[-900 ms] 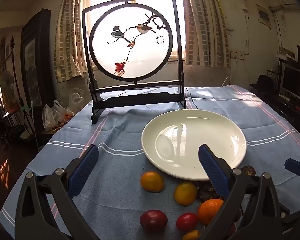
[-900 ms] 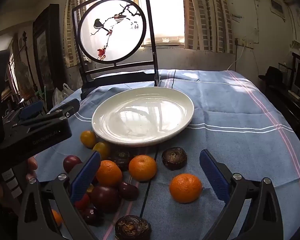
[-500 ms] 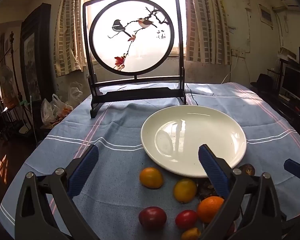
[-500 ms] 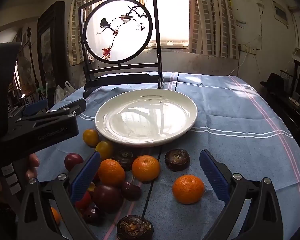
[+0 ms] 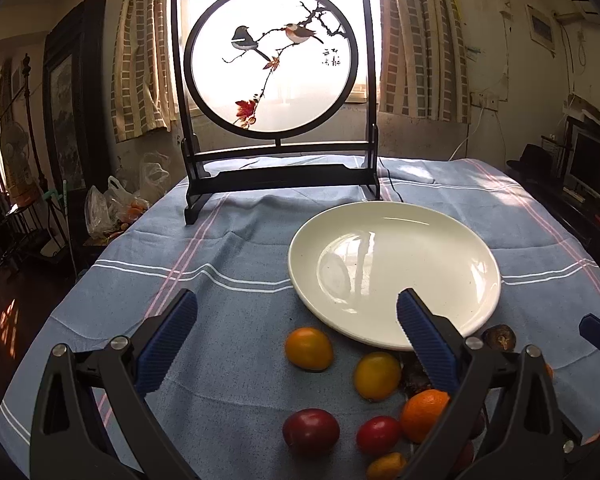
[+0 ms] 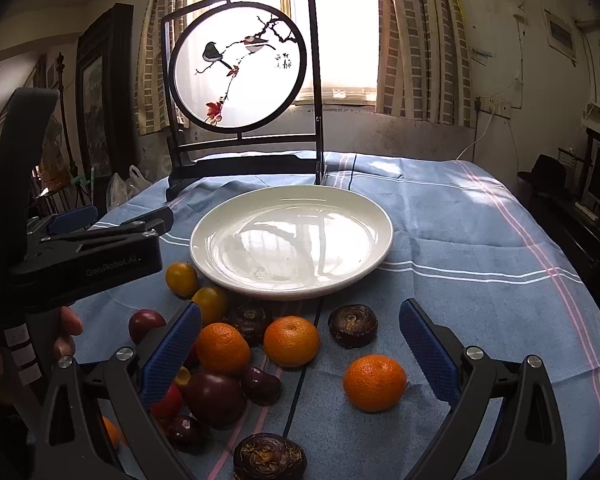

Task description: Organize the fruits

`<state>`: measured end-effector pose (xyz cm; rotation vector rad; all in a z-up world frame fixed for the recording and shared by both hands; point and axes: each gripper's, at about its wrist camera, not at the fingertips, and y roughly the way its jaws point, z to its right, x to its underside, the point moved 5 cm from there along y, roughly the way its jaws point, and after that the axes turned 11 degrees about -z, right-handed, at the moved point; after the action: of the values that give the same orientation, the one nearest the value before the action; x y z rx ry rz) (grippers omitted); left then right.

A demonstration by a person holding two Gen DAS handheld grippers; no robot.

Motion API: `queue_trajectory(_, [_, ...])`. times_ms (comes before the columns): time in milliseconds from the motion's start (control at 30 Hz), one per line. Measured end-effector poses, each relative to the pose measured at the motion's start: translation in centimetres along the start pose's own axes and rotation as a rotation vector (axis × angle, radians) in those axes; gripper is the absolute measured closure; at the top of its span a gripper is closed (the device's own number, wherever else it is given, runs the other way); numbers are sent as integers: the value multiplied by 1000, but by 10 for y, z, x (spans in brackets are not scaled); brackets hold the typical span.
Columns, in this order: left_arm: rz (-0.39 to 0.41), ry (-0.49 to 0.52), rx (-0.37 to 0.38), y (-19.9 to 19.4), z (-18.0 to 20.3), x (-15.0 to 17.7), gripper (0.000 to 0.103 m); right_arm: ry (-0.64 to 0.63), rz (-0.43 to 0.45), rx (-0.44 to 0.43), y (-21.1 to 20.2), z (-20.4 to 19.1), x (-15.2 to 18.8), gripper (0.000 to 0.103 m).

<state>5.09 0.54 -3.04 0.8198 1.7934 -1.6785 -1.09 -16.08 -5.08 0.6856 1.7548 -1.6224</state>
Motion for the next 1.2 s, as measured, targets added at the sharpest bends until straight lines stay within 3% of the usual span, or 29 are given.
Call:
queue_trajectory(433, [103, 26, -78, -35, -8, 6, 5, -42, -64, 112, 2, -11, 2, 4])
queue_trajectory(667, [103, 15, -91, -51, -19, 24, 5, -66, -64, 96, -11, -25, 6, 4])
queue_trajectory(1200, [117, 37, -98, -69, -15, 35, 5, -86, -40, 83, -29, -39, 10, 4])
